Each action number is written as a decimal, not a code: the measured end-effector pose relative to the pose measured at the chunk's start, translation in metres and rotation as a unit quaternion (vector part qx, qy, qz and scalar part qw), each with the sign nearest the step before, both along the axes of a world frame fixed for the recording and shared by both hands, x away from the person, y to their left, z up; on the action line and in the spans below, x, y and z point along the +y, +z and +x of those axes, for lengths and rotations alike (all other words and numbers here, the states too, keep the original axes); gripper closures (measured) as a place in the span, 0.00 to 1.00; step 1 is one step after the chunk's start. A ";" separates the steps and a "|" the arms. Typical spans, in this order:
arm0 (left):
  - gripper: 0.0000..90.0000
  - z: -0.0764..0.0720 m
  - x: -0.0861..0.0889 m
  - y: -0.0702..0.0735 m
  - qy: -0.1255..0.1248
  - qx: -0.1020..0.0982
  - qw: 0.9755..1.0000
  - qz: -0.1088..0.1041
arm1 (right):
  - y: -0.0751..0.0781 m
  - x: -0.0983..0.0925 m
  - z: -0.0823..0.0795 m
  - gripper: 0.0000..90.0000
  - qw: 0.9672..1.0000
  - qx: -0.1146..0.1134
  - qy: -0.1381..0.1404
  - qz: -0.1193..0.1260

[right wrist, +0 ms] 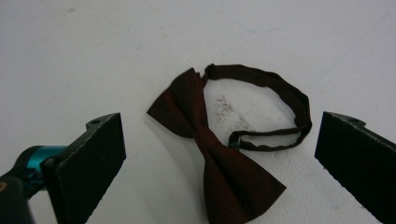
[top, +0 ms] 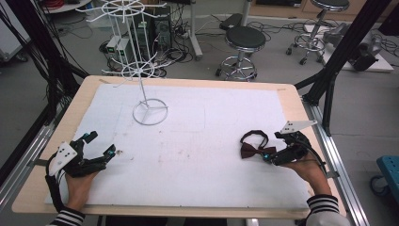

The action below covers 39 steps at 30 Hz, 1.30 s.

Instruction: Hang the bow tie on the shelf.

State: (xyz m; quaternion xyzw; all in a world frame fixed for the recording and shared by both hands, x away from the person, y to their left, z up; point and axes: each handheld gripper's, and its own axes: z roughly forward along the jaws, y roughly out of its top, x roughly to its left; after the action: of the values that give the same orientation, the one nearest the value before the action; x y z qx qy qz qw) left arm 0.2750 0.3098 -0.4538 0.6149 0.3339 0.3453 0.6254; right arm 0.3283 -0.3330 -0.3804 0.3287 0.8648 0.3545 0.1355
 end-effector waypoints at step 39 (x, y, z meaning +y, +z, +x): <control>0.14 0.000 0.000 0.000 -0.001 0.000 1.000 -0.002 | -0.030 -0.002 0.018 0.75 0.986 0.083 0.043 -0.138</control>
State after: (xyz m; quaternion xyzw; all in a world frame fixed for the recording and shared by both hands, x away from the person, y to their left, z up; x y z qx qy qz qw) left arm 0.2751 0.3100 -0.4539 0.6143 0.3336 0.3440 0.6269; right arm 0.3459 -0.3355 -0.4100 0.2971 0.9272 0.2086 0.0924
